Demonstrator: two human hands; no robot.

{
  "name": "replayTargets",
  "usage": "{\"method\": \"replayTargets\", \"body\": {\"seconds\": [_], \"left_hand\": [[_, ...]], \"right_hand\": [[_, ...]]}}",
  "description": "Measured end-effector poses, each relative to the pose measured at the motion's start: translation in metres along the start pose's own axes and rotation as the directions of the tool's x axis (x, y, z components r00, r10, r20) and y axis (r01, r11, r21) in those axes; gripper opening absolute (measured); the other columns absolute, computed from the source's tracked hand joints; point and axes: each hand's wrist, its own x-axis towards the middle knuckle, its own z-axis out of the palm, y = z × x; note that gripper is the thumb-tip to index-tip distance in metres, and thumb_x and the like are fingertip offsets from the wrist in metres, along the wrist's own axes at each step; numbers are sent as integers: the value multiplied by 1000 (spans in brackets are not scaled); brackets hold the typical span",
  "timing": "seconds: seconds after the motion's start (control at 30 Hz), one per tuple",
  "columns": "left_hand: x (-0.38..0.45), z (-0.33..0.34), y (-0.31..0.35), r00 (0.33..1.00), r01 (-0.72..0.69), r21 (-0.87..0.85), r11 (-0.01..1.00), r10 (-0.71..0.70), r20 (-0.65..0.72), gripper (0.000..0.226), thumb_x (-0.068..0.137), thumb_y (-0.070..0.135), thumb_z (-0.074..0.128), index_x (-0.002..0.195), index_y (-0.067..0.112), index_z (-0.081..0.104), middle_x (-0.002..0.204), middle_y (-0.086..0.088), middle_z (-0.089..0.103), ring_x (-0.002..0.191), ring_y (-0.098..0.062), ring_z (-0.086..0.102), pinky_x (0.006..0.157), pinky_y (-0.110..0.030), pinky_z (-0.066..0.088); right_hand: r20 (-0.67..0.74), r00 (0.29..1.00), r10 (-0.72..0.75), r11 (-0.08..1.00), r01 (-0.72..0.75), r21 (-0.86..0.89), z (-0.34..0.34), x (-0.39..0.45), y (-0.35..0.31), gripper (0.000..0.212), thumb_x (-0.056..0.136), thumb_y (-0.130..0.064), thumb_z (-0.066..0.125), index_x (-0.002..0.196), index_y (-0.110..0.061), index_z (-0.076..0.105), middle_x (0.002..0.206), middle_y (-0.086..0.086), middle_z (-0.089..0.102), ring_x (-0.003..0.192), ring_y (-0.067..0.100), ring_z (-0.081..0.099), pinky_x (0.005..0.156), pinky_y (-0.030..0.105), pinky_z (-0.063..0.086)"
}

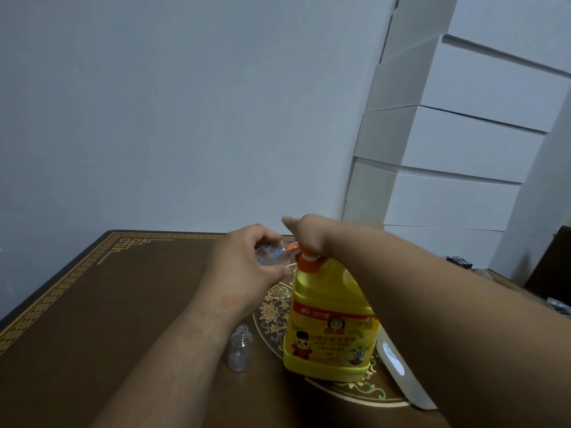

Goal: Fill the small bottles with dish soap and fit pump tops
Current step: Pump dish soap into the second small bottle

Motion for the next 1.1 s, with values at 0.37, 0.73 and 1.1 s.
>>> {"method": "replayTargets", "body": {"seconds": [0.37,0.73,1.1], "left_hand": [[2,-3,1,1000,15,-12,1000,-15,19,44,68,27,99,106,32,77,97,19,74,92,5,68,79,-16,52],[0,-4,5,1000,-11,-34,999,11,-12,47,68,29,98,110,33,77,99,19,75,95,6,69,85,-19,54],[2,-6,5,1000,-5,-35,999,5,-7,49,67,33,98,111,33,77,99,21,74,95,7,68,87,-20,54]], "right_hand": [[77,996,33,999,-35,34,1,4,2,28,98,-4,59,126,-3,57,123,24,62,99,40,66,66,38,55],[-37,998,-54,966,61,250,-4,-3,9,63,106,-61,30,106,-8,64,86,9,68,64,19,60,50,25,38],[-82,996,-34,945,59,323,-11,-4,13,73,106,-64,25,105,-7,71,97,15,76,64,18,59,50,21,38]]}}
